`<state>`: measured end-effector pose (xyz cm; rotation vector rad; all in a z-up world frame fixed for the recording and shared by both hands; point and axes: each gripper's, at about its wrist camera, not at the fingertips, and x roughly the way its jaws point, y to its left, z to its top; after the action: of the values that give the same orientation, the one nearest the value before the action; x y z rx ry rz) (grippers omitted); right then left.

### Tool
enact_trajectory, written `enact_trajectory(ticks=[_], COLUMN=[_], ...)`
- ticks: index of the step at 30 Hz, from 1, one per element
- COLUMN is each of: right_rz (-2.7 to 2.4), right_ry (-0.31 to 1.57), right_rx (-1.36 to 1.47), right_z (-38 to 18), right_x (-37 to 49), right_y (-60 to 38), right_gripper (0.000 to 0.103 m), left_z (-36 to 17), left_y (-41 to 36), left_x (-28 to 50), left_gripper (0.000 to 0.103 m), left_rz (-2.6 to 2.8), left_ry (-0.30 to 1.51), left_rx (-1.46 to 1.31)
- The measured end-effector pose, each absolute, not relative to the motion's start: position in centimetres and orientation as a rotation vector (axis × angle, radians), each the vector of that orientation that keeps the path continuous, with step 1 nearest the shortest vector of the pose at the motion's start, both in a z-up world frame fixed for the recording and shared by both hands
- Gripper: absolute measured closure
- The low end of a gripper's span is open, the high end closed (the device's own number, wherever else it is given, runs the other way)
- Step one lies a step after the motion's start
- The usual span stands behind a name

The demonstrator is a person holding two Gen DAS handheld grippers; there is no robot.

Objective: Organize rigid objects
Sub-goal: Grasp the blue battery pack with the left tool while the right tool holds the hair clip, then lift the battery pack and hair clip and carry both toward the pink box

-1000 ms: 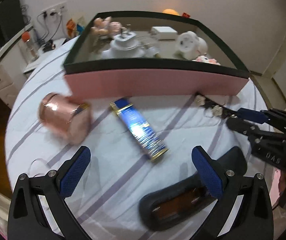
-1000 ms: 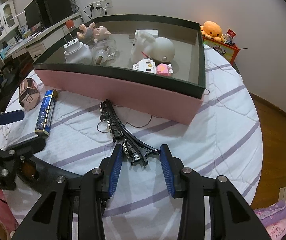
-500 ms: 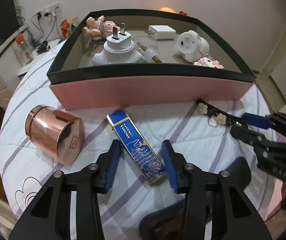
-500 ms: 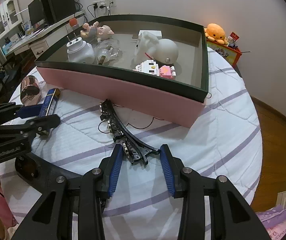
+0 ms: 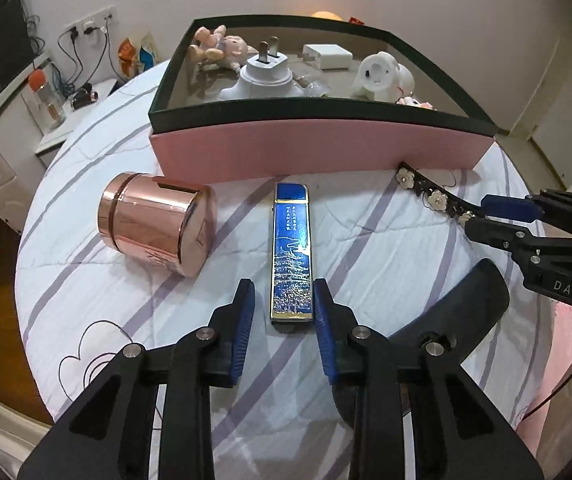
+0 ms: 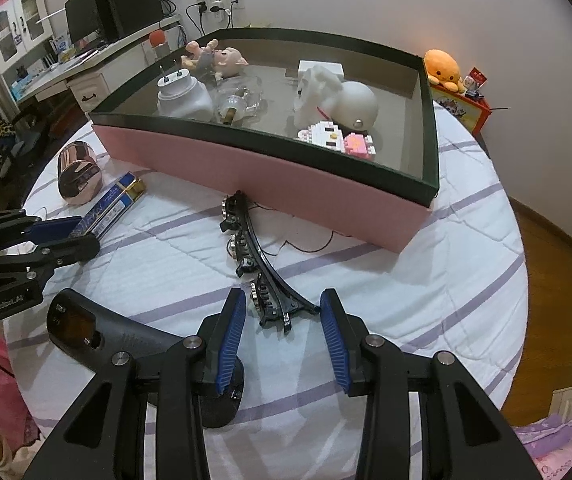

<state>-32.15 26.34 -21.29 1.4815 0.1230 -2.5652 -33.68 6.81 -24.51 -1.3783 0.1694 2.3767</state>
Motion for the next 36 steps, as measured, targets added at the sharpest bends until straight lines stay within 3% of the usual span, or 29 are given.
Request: enact_trajectory(ticks=[8, 10, 17, 18, 21, 24, 36], right_rz=[-2.521, -2.505, -2.472, -2.470, -2.470, -2.465, -2.482], right_ry=[0.228, 0.246, 0.243, 0.250, 0.240, 0.203, 0.128], right_rx=[1.482, 1.480, 1.482, 1.485, 1.481, 1.484, 1.502], right_z=[-21.8, -22.1, -22.4, -22.5, -22.3, -22.2, -22.2], right_x=[-33.4, -33.7, -34.6, -34.7, -34.6, -34.3, -34.0], right_y=[24.8, 24.5, 24.1, 24.0, 23.8, 23.9, 23.7], right_gripper=[0.062, 0.054, 0.053, 0.055, 0.075, 0.081, 0.084], left_z=[-24.7, -24.7, -24.7, -24.7, -24.6, -24.6, -24.7], left_y=[8.3, 8.5, 8.6, 8.5, 8.4, 8.3, 8.4], left_x=[-34.1, -34.3, -34.1, -34.1, -34.0, -33.8, -32.8], left_gripper=[0.073, 0.073, 0.074, 0.075, 0.079, 0.081, 0.082], left_rz=[2.353, 2.349, 2.336, 2.336, 2.331, 2.319, 2.299], left_ry=[0.223, 0.232, 0.270, 0.269, 0.257, 0.261, 0.295], left_rx=[-1.351, -1.342, -1.320, -1.320, -1.320, -1.319, -1.322])
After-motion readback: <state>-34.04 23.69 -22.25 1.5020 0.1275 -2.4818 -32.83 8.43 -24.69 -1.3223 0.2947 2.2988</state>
